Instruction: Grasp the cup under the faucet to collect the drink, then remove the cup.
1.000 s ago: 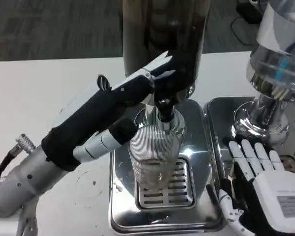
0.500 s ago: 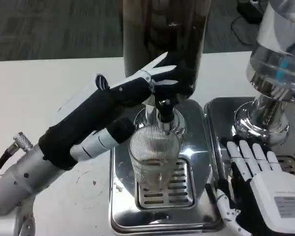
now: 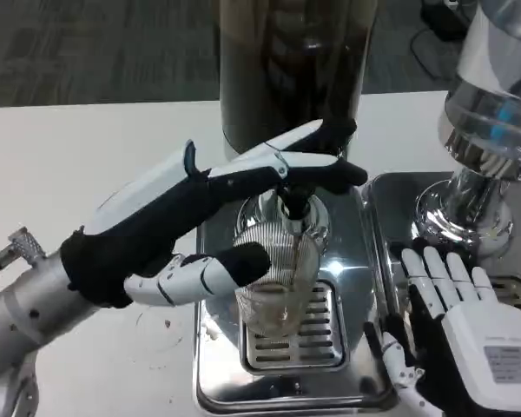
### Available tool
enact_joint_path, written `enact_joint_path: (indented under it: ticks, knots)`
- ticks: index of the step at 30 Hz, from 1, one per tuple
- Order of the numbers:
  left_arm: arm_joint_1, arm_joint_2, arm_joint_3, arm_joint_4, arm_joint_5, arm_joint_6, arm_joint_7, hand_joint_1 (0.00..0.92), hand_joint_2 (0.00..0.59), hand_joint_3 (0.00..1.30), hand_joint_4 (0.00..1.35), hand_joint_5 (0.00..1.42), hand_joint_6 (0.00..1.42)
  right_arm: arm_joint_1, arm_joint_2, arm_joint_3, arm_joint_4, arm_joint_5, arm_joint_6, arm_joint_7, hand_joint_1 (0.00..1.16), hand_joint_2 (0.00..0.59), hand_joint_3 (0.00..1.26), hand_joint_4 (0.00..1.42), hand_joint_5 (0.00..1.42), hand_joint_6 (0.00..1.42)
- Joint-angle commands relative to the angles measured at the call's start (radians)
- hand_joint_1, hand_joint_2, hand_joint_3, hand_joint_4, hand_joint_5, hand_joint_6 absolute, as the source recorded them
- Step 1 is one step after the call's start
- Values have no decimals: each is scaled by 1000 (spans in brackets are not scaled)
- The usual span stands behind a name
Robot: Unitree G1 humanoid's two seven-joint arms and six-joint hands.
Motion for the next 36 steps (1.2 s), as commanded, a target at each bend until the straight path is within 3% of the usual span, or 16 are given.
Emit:
enact_joint_path:
  ticks: [1,7,13,20,22,24,26,36]
  knots:
    - [5,22,-31,-15,46,-31,-19,0,249,255,38,256,234,-6,8,-4,10,10,5,-14,77,532,44,0,0,0]
    - [18,32,-51,-27,42,-22,-11,0,254,247,29,254,227,-1,8,-9,0,27,1,-10,78,533,44,0,0,0]
    - [22,39,-64,-27,42,-18,1,0,253,246,26,251,225,2,23,-39,-21,149,-26,21,84,531,44,0,0,0]
    - [24,37,-68,-23,44,-21,12,0,253,246,26,245,224,-39,9,-58,-39,322,-95,150,233,396,4,0,0,2]
    - [26,34,-69,-22,43,-20,17,0,253,246,26,244,224,-48,22,-69,-36,385,-88,200,246,330,0,0,0,14]
    - [29,33,-69,-22,44,-19,20,0,254,246,26,244,224,-53,38,-89,-30,471,-85,248,249,305,0,0,0,16]
    - [31,33,-70,-23,45,-19,24,0,254,246,26,244,224,-57,43,-99,-28,514,-87,276,263,271,0,0,0,27]
    - [43,39,-67,-41,54,-12,44,0,255,246,26,243,214,-106,60,-79,-37,523,-47,363,349,234,0,0,0,5]
